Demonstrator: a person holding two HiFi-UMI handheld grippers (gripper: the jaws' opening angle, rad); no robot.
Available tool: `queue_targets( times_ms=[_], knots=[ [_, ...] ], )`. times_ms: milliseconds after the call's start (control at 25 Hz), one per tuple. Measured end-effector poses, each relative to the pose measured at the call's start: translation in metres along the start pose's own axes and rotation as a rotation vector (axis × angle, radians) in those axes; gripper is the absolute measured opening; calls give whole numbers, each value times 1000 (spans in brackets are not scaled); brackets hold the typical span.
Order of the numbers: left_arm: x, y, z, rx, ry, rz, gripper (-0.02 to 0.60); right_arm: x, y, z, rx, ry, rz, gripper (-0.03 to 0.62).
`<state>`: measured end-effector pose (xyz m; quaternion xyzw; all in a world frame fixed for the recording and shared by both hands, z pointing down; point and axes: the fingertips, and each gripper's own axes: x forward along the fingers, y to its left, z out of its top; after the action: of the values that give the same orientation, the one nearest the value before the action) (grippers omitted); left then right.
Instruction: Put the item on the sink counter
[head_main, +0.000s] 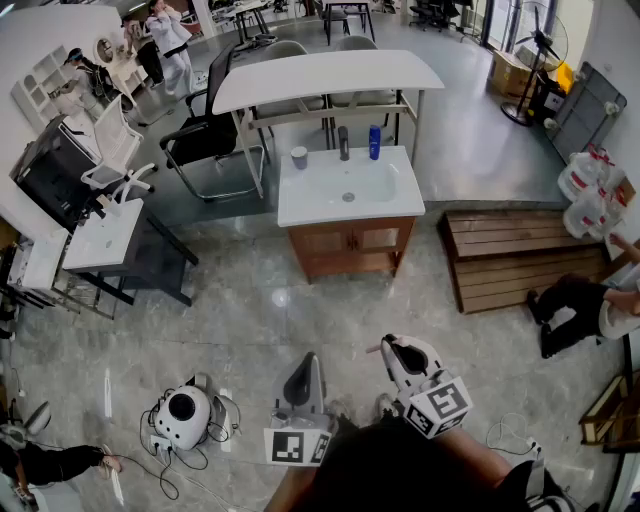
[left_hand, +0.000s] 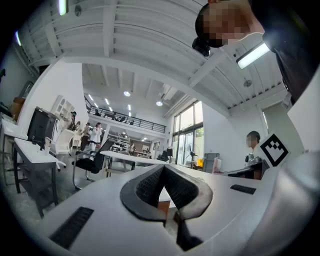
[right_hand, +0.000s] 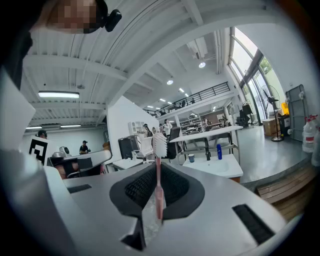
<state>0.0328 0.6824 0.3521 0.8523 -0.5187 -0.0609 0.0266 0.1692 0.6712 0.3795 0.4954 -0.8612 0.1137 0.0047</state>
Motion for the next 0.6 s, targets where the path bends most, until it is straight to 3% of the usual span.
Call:
queue_targets(
  times_ms=[600],
  knots=[
    [-6, 22, 1, -11, 4, -25, 15, 12, 13, 1, 13, -10, -27, 25]
  ],
)
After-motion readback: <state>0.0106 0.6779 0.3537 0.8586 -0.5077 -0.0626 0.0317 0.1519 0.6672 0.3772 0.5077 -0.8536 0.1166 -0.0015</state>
